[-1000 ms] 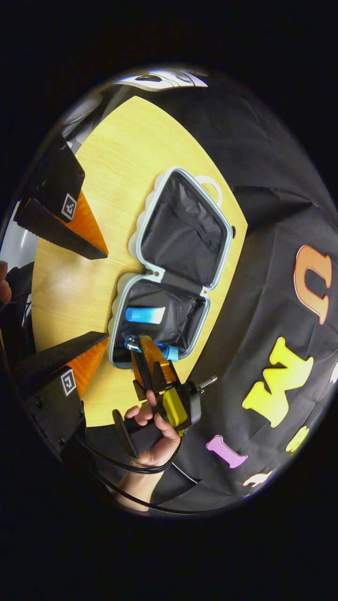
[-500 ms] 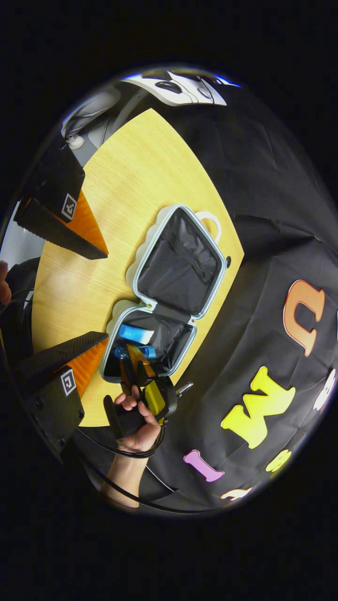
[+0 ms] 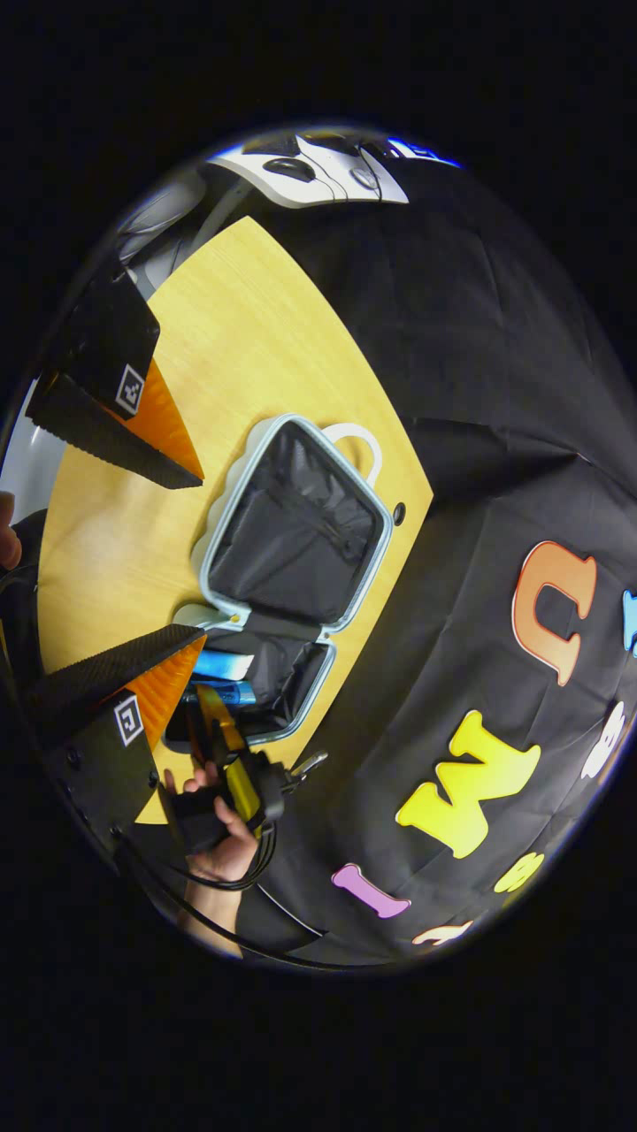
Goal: First open the suitcase, pack the skin care products into it, and then close the suitcase.
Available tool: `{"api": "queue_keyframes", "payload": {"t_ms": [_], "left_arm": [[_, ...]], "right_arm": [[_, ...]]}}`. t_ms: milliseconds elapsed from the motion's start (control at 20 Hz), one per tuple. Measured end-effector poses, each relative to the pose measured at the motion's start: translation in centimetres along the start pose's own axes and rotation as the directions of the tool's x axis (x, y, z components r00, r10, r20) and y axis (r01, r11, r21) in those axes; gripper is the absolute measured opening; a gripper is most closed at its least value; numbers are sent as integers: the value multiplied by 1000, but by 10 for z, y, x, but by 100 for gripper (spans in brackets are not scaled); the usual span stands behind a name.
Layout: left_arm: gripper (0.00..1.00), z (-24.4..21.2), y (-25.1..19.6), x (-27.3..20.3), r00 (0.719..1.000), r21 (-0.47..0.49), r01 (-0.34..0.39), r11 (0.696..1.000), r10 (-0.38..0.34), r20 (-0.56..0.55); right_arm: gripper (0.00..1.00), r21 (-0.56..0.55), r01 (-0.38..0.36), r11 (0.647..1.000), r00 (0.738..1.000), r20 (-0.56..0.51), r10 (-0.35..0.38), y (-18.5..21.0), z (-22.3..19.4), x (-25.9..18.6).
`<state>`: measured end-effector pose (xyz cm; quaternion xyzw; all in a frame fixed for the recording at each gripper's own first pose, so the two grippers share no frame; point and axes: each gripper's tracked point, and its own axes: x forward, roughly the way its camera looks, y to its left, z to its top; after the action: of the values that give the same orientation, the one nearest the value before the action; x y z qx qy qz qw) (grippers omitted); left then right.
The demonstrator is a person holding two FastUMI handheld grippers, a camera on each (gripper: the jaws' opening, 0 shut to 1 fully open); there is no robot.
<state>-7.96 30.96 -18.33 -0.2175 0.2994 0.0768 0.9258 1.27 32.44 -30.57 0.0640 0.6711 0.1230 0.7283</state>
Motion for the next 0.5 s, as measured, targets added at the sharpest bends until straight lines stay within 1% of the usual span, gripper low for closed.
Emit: {"api": "queue_keyframes", "payload": {"t_ms": [50, 100, 150, 200, 250, 300, 350, 400, 450, 500], "left_arm": [[99, 10, 6, 8, 1000, -14, 15, 1000, -15, 11], [99, 21, 13, 17, 999, -29, 38, 999, -37, 30], [99, 37, 22, 27, 996, -45, 60, 997, -57, 69], [99, 53, 32, 37, 992, -73, 87, 994, -79, 101], [98, 65, 43, 49, 989, -114, 110, 987, -98, 112], [99, 77, 57, 65, 987, -165, 126, 978, -106, 124], [99, 86, 73, 81, 987, -206, 127, 970, -104, 121], [98, 93, 91, 95, 989, -239, 114, 964, -88, 116], [99, 96, 109, 111, 992, -259, 97, 961, -71, 108], [98, 101, 125, 125, 994, -271, 79, 959, -54, 99]], "right_arm": [[47, -20, -3, 1000, 1000, 15, 3, -1, 0, -6], [56, -41, -3, 999, 999, 39, 4, -1, 0, -14], [57, -79, 3, 997, 998, 65, 2, -3, -1, -24], [58, -132, 7, 991, 993, 119, 9, -4, 1, -37], [60, -200, 8, 980, 982, 185, 30, -4, 5, -52], [60, -269, 14, 963, 966, 252, 57, -4, 9, -73], [61, -328, 9, 945, 945, 310, 98, -2, 11, -93], [55, -372, 16, 928, 923, 361, 129, -6, 9, -115], [61, -404, 17, 915, 903, 399, 159, -9, 7, -133], [63, -423, 36, 905, 886, 433, 167, -17, 6, -147]]}}
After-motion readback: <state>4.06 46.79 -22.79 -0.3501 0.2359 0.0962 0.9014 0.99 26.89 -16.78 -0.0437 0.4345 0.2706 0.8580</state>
